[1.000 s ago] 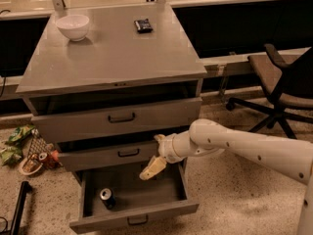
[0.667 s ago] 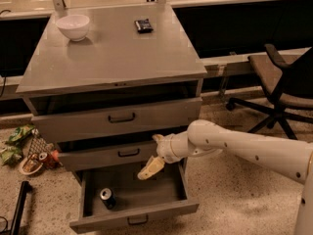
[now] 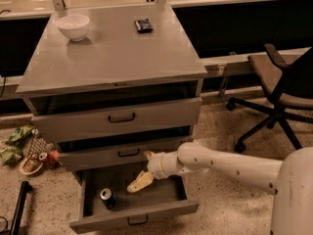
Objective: Pick pepsi can from bottom drawer and place on counter
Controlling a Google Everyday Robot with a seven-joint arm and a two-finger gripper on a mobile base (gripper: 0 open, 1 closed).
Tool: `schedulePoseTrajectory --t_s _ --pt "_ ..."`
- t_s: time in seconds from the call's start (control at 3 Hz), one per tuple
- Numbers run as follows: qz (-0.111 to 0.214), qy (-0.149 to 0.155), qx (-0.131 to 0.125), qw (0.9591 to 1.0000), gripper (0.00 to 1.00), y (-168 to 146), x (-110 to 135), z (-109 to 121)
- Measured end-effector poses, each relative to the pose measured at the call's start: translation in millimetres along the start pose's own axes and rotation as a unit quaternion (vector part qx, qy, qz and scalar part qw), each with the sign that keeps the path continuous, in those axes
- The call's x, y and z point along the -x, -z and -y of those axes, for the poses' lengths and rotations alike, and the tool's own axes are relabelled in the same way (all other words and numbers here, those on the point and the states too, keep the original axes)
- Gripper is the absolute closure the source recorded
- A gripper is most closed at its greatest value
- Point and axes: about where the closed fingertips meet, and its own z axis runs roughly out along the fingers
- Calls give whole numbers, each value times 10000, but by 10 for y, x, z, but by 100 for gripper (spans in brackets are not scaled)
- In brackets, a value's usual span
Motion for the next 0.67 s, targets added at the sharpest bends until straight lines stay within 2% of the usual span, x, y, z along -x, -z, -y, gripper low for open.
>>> schedulePoseTrajectory --t_s 0.33,0.67 --pt "84 -186 68 9998 0 -501 -342 78" --pt "98 -289 121 9995 0 -615 -451 54"
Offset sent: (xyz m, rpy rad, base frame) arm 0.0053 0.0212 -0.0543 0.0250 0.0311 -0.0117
